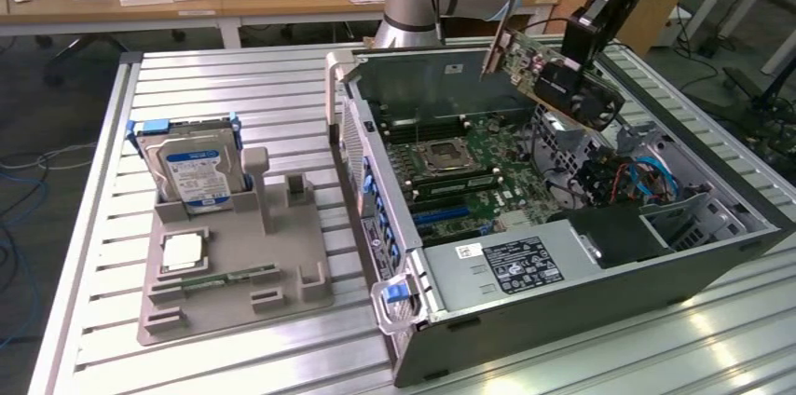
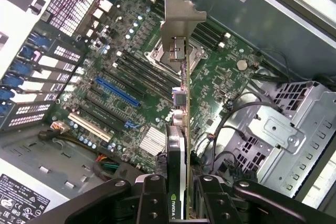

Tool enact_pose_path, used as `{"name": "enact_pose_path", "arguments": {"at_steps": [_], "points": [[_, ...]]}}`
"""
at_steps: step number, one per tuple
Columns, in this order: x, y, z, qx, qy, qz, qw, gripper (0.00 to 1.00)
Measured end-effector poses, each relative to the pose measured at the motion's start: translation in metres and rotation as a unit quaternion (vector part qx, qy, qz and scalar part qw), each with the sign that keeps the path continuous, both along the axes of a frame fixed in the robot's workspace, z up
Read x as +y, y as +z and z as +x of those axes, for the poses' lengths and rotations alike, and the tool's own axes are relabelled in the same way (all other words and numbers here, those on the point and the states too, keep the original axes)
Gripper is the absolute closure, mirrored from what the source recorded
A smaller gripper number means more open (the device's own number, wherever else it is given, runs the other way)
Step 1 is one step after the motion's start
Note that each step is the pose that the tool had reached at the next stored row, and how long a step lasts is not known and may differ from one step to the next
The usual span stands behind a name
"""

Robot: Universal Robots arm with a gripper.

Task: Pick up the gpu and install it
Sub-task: 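Insert the gpu into the slot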

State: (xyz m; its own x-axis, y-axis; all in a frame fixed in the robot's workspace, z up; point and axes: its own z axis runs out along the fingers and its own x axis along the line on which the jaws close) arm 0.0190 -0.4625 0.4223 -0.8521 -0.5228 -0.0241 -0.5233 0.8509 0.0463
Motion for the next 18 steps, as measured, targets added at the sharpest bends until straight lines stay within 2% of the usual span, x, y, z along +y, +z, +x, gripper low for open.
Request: {"name": "enact_pose_path", "arguments": {"at_steps": [2,5,9,14,18], "points": [[0.0004,-0.0002,0.0000,0.0000,0.004,0.0000,1.0000,0.73],[0.0006,-0.0006,-0.0001,0.0000,0.026,0.0000,0.9997,0.73],[0.0007,-0.0012,0.0000,0.0000,0.061,0.0000,0.9982,0.73],[0.0007,-0.0020,0.0000,0.0000,0.106,0.0000,0.9944,0.73],[0.0007,-0.0026,0.0000,0.0000,0.142,0.0000,0.9898,0.73]]}}
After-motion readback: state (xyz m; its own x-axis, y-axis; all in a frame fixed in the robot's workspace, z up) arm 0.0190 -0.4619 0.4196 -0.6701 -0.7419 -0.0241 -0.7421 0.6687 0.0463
